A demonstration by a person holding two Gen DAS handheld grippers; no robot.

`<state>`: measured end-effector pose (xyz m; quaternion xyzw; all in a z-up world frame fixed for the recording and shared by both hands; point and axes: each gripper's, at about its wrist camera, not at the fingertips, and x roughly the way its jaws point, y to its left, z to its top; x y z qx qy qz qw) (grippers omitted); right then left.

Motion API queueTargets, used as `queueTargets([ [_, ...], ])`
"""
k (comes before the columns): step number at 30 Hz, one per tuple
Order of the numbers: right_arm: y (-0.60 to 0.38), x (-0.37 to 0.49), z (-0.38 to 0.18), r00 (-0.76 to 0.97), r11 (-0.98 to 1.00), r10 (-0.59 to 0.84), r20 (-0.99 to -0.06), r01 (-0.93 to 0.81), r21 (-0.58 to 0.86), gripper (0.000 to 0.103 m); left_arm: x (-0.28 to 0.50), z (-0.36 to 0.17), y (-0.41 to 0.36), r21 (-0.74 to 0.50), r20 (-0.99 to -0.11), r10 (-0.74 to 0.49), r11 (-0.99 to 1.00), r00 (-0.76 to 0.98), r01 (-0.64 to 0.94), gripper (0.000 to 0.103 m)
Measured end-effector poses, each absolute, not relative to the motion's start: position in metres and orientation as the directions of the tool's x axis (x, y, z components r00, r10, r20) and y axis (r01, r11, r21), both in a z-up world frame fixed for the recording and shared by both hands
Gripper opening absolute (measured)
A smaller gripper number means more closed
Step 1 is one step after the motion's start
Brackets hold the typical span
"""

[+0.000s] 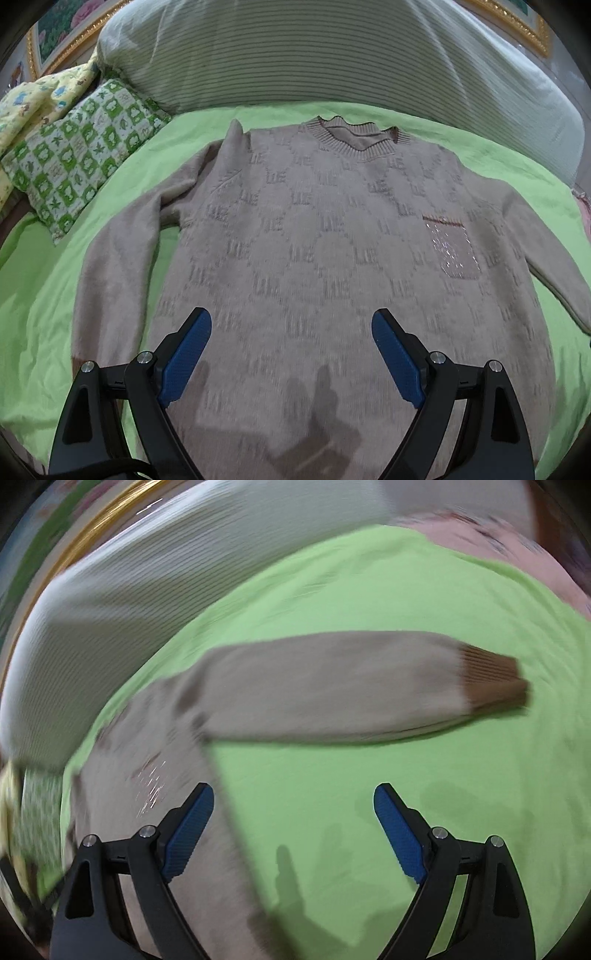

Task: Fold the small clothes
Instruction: 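Grasp the brown sleeve cuff with the right gripper and fold it across the sweater body, then grasp the other brown cuff with the left gripper and lay it across the body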

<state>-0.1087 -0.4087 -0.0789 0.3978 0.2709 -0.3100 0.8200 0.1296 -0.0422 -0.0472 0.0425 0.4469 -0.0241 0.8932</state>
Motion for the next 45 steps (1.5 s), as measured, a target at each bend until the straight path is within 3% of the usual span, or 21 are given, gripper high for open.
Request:
queueTargets([
  [8, -0.473, -0.136, -0.109, 0.601, 0.216, -0.344, -0.721, 0.798, 0.563, 0.089, 0.181, -0.066, -0.053, 0.046, -0.824, 0.012, 0.998, 0.567, 0.045, 0.089],
  [10, -0.487, -0.137, -0.116, 0.598, 0.146, -0.35, -0.721, 0.795, 0.589, 0.084, 0.191, -0.071, -0.057, 0.035, -0.832, 0.008, 0.999, 0.555, 0.038, 0.089],
  [13, -0.499, -0.128, -0.111, 0.555, 0.161, -0.388, -0.736, 0.827, 0.539, 0.052, 0.197, -0.081, -0.063, 0.025, -0.844, 0.001, 0.999, 0.536, 0.036, 0.089],
  [15, -0.516, -0.125, -0.107, 0.54, 0.148, -0.387, -0.748, 0.837, 0.528, 0.008, 0.197, -0.087, -0.067, 0.019, -0.852, -0.007, 0.999, 0.523, 0.044, 0.089],
  [18, -0.542, -0.13, -0.079, 0.491, 0.135, -0.496, -0.716, 0.858, 0.495, 0.007, 0.193, -0.099, -0.07, 0.032, -0.865, -0.003, 0.998, 0.502, 0.061, 0.089],
  [22, -0.559, -0.132, -0.015, 0.465, 0.174, -0.655, -0.595, 0.86, 0.48, 0.007, 0.186, -0.11, -0.066, 0.033, -0.88, -0.004, 0.997, 0.475, 0.069, 0.089],
  [26, -0.539, -0.076, 0.045, 0.592, 0.35, -0.66, -0.462, 0.787, 0.507, 0.007, 0.184, -0.112, -0.057, 0.012, -0.886, -0.016, 0.998, 0.464, 0.057, 0.089],
  [31, -0.439, 0.048, 0.094, 0.87, 0.696, -0.364, -0.332, 0.491, 0.523, 0.007, 0.186, -0.093, -0.033, -0.045, -0.872, -0.043, 0.999, 0.488, 0.008, 0.089],
  [34, -0.352, 0.119, 0.1, 0.945, 0.833, -0.098, -0.312, 0.25, 0.495, 0.007, 0.189, -0.081, -0.016, -0.085, -0.862, -0.057, 0.996, 0.504, -0.032, 0.089],
  [37, -0.273, 0.18, 0.083, 0.912, 0.874, 0.186, -0.367, 0.018, 0.486, 0.011, 0.195, -0.073, -0.001, -0.122, -0.853, -0.071, 0.99, 0.518, -0.066, 0.09],
  [38, -0.256, 0.193, 0.075, 0.886, 0.868, 0.255, -0.388, -0.034, 0.495, 0.015, 0.198, -0.072, 0.003, -0.133, -0.853, -0.075, 0.988, 0.516, -0.077, 0.09],
  [39, -0.237, 0.207, 0.062, 0.844, 0.857, 0.331, -0.423, -0.081, 0.509, 0.032, 0.204, -0.071, 0.006, -0.154, -0.854, -0.089, 0.984, 0.513, -0.086, 0.09],
  [41, -0.22, 0.217, 0.044, 0.803, 0.846, 0.387, -0.454, -0.113, 0.521, 0.05, 0.211, -0.074, 0.009, -0.166, -0.858, -0.094, 0.981, 0.505, -0.101, 0.09],
  [43, -0.228, 0.212, 0.035, 0.808, 0.847, 0.376, -0.454, -0.101, 0.522, 0.053, 0.219, -0.081, 0.013, -0.175, -0.865, -0.095, 0.978, 0.493, -0.118, 0.09],
  [45, -0.249, 0.201, 0.03, 0.819, 0.847, 0.34, -0.462, -0.054, 0.528, 0.064, 0.227, -0.09, 0.016, -0.189, -0.875, -0.105, 0.973, 0.473, -0.135, 0.09],
])
